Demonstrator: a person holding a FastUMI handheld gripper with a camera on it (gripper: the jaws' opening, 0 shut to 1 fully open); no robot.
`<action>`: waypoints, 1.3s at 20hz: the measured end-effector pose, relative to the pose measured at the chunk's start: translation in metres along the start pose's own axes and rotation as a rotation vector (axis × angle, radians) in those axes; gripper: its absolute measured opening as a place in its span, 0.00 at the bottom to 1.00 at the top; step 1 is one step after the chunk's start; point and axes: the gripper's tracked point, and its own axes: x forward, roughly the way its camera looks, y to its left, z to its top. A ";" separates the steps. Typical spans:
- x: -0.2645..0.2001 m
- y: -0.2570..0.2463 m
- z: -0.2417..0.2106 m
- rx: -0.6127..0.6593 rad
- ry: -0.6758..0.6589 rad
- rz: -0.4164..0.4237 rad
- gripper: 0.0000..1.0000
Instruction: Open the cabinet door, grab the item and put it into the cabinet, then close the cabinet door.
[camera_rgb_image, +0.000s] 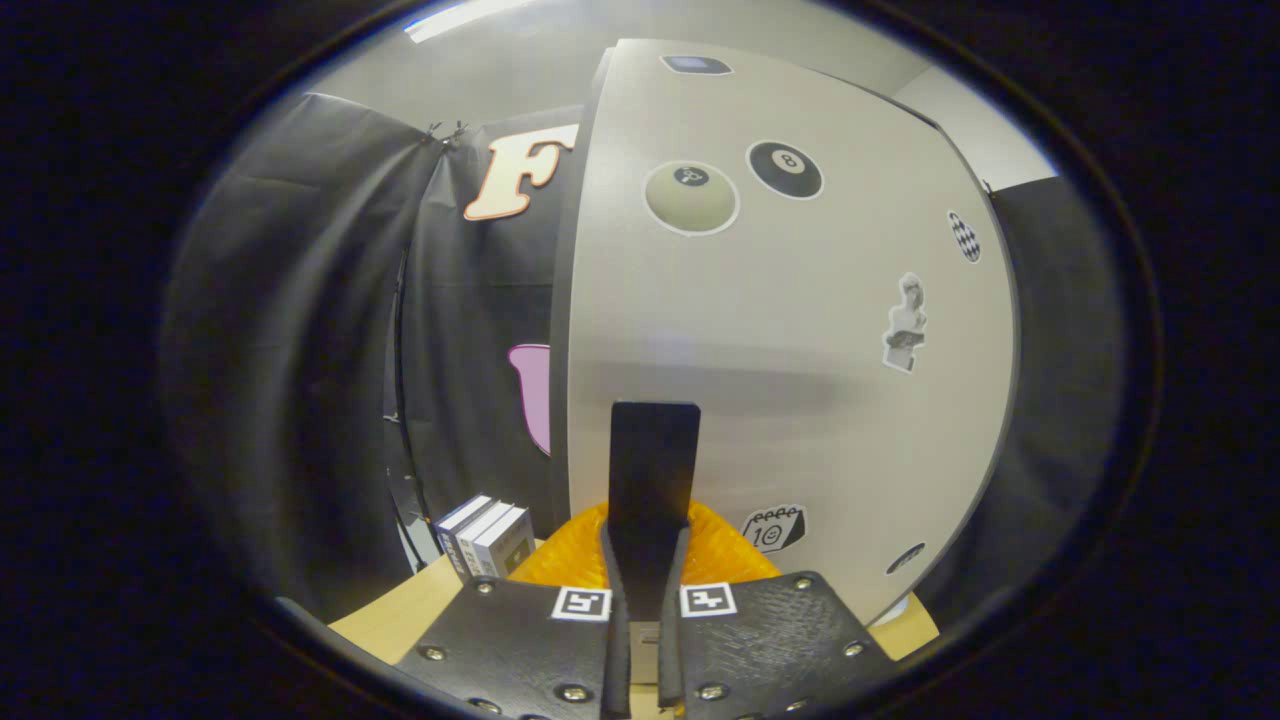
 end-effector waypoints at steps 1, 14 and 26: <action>-0.007 0.001 0.001 0.004 0.000 0.007 0.11; -0.098 -0.041 0.001 0.036 0.001 -0.074 0.11; -0.179 -0.130 -0.010 0.079 0.069 -0.252 0.09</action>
